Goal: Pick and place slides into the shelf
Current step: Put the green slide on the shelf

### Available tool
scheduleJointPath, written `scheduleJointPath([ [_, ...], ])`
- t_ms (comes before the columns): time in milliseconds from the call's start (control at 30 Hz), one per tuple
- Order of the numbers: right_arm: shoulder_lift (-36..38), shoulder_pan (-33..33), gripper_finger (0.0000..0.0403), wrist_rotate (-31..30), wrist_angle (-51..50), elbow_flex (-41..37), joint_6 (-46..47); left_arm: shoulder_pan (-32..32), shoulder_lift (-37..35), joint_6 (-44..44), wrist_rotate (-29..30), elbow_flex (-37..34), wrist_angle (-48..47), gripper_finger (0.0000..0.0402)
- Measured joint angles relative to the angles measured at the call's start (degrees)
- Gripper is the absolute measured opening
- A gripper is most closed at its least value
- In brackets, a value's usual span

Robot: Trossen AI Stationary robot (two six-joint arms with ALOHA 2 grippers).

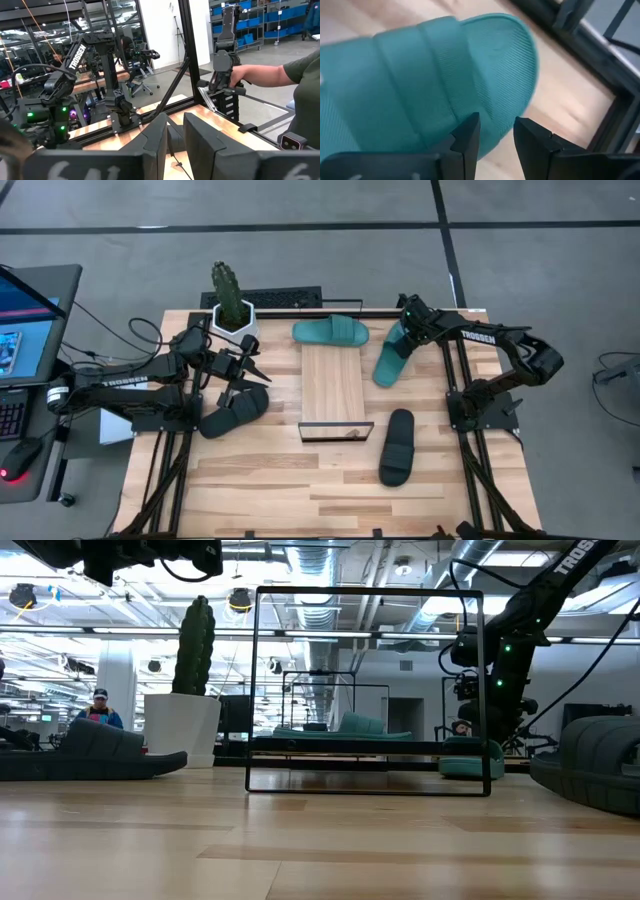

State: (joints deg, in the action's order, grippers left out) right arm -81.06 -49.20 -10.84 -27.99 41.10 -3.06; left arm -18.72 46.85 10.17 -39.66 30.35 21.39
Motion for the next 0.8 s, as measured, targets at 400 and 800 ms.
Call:
scheduleJointPath([
  [400,0.02,4.99,0.0113,-0.41,-6.01,0.06,3.83,0.01,0.0,-0.5,0.0,0.0,0.0,0.0055],
  [800,3.63,5.29,0.0113,-7.43,-10.89,3.66,7.22,0.0,0.0,-0.52,0.0,0.0,-0.02,0.0055],
])
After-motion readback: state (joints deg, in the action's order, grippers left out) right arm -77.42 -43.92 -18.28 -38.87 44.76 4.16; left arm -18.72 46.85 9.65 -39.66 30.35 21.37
